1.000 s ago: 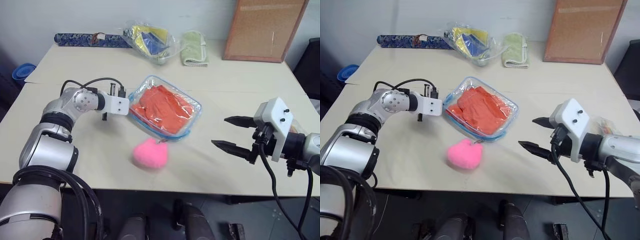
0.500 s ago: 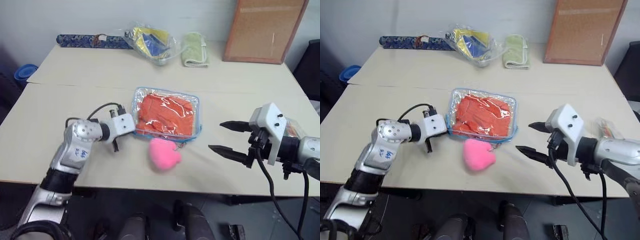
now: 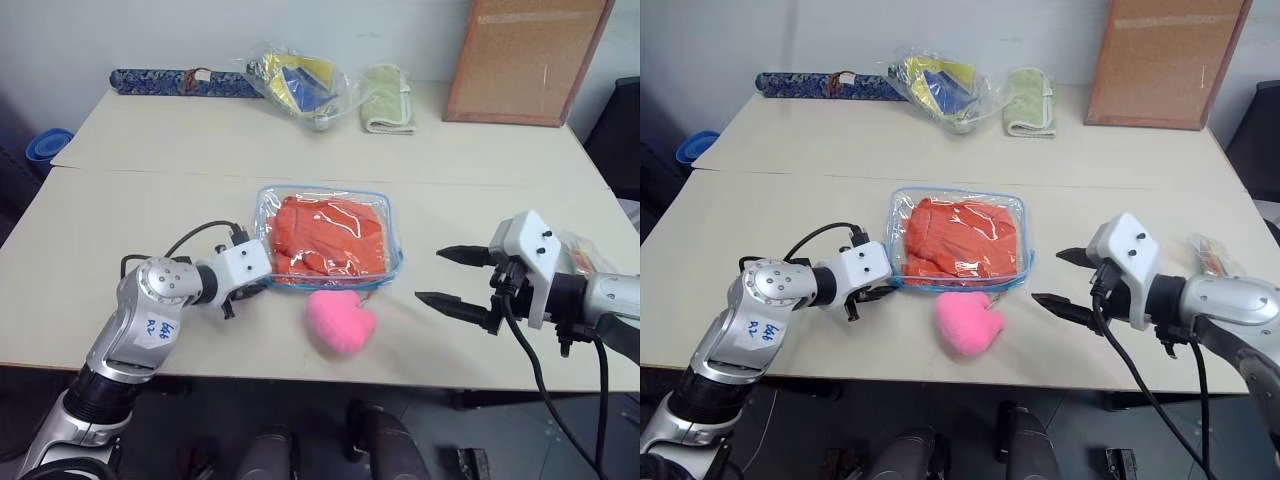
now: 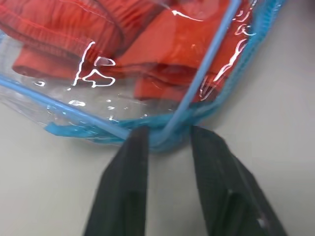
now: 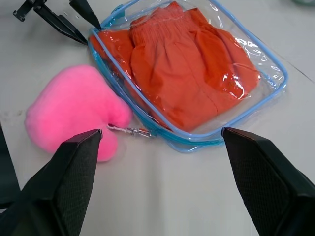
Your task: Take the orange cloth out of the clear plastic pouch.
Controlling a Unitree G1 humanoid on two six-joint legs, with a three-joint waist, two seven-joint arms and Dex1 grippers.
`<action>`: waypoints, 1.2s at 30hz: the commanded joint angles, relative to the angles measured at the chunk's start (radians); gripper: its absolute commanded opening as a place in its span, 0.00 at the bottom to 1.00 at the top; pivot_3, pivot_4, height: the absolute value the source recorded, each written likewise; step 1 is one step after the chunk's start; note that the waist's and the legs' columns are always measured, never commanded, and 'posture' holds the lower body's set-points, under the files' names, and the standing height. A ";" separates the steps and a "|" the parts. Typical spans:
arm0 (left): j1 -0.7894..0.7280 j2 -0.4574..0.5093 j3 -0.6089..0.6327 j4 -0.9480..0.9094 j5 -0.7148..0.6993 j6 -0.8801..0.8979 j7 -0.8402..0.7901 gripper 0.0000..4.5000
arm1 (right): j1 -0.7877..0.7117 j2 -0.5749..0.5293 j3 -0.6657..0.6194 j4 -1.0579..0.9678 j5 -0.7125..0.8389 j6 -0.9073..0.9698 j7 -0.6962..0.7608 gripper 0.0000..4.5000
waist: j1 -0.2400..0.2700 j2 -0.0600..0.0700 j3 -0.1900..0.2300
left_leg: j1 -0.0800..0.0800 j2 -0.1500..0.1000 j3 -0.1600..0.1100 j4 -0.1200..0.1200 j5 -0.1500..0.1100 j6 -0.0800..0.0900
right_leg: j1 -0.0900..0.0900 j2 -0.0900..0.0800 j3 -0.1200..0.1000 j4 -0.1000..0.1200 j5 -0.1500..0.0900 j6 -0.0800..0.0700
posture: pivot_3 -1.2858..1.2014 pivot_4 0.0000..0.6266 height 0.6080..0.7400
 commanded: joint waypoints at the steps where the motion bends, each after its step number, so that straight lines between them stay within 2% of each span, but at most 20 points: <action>1: 0.018 0.015 0.064 -0.035 -0.049 0.010 0.015 0.63 | 0.010 -0.002 -0.012 -0.011 -0.020 -0.034 0.010 0.90 | 0.000 0.000 0.000 | 0.000 0.000 0.000 0.000 0.000 0.000 | 0.000 0.000 0.000 0.000 0.000 0.000 | 0.52 0.24 1.00; 2: 0.017 0.018 0.097 -0.035 -0.088 0.025 -0.004 0.69 | 0.015 -0.006 -0.009 -0.005 -0.029 -0.041 0.015 0.90 | 0.000 0.000 0.000 | 0.000 0.000 0.000 0.000 0.000 0.000 | 0.000 0.000 0.000 0.000 0.000 0.000 | 0.52 0.24 1.00; 4: 0.004 0.044 0.159 -0.024 -0.175 0.017 -0.063 0.69 | 0.019 -0.009 -0.005 0.008 -0.041 -0.053 0.025 0.90 | 0.000 0.000 0.000 | 0.000 0.000 0.000 0.000 0.000 0.000 | 0.000 0.000 0.000 0.000 0.000 0.000 | 0.52 0.24 1.00; 8: -0.053 0.151 0.243 0.020 -0.382 -0.101 -0.286 0.69 | 0.009 -0.019 0.030 0.047 -0.084 -0.087 0.060 0.90 | -0.002 0.000 0.000 | 0.000 0.000 -0.001 0.000 0.000 -0.001 | -0.001 0.000 -0.001 0.000 -0.001 -0.001 | 0.52 0.24 1.00; 10: -0.063 0.196 0.260 0.044 -0.470 -0.178 -0.399 0.69 | -0.001 -0.024 0.050 0.066 -0.109 -0.106 0.076 0.90 | -0.003 0.000 0.000 | 0.000 0.000 -0.001 0.000 0.000 -0.002 | -0.001 0.000 -0.002 0.000 -0.001 -0.001 | 0.52 0.24 1.00; 13: -0.113 0.230 0.214 0.111 -0.533 -0.334 -0.553 0.69 | -0.013 -0.046 0.093 0.099 -0.162 -0.150 0.122 0.90 | -0.001 0.000 0.000 | 0.000 0.000 0.000 0.000 0.000 -0.003 | -0.001 0.000 -0.003 0.000 -0.001 -0.002 | 0.52 0.24 1.00; 16: -0.218 0.190 0.101 0.194 -0.509 -0.478 -0.629 0.69 | -0.029 -0.072 0.142 0.136 -0.224 -0.204 0.172 0.90 | 0.004 0.000 0.000 | 0.000 -0.001 -0.001 0.001 0.000 -0.003 | 0.000 0.003 -0.004 0.001 -0.001 -0.002 | 0.52 0.24 1.00; 22: -0.400 -0.016 -0.147 0.423 -0.366 -0.891 -0.658 0.69 | -0.111 -0.067 0.207 0.207 -0.282 -0.236 0.217 0.90 | 0.001 0.000 0.000 | 0.000 -0.002 0.001 0.002 0.001 -0.002 | 0.001 0.004 -0.003 0.001 0.000 -0.001 | 0.52 0.24 1.00; 30: -0.449 -0.125 -0.309 0.609 -0.280 -1.215 -0.655 0.69 | -0.172 -0.018 0.271 0.217 -0.318 -0.222 0.199 0.90 | -0.002 0.000 0.000 | 0.000 0.000 0.003 0.002 0.001 -0.002 | 0.000 0.004 -0.003 0.001 0.000 -0.002 | 0.52 0.24 1.00; 34: -0.452 -0.149 -0.352 0.682 -0.227 -1.330 -0.617 0.69 | -0.204 0.000 0.342 0.256 -0.407 -0.285 0.202 0.90 | 0.001 0.000 0.000 | -0.001 -0.001 0.002 0.003 0.001 -0.002 | 0.000 0.004 -0.003 0.001 0.001 -0.002 | 0.52 0.24 1.00; 36: -0.457 -0.170 -0.350 0.710 -0.226 -1.334 -0.596 0.61 | -0.236 0.016 0.387 0.294 -0.460 -0.326 0.205 0.90 | 0.001 0.000 0.000 | -0.001 -0.001 0.002 0.003 0.001 -0.001 | 0.000 0.004 -0.003 0.001 0.001 -0.002 | 0.52 0.24 1.00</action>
